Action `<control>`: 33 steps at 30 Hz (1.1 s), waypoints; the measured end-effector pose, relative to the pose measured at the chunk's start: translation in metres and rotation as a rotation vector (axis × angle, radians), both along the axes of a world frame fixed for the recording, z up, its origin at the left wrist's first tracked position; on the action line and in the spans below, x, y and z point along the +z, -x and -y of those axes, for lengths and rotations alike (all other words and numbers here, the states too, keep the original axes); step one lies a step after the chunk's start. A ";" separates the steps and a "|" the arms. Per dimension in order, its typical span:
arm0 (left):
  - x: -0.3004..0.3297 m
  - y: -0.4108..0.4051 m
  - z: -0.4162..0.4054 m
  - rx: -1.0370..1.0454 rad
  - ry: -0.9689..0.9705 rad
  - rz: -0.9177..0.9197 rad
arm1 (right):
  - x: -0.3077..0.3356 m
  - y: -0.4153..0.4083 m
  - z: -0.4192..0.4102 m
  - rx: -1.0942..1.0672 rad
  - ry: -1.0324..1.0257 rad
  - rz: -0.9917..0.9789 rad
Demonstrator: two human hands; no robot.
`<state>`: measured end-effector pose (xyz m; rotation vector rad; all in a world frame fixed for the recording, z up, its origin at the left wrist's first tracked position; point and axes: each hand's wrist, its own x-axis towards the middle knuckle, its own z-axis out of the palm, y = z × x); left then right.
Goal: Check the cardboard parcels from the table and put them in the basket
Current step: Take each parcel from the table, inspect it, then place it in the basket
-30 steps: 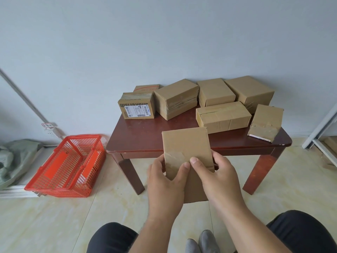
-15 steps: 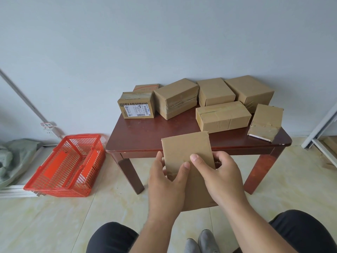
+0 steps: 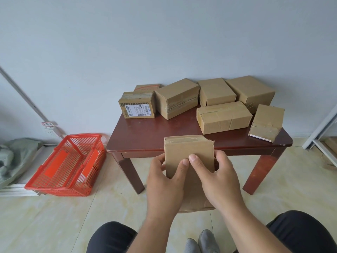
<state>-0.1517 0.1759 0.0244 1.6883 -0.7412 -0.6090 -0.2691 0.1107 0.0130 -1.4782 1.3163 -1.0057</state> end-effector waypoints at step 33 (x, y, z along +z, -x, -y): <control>0.012 -0.003 0.002 0.021 0.053 -0.105 | 0.011 -0.003 -0.014 0.075 -0.170 0.110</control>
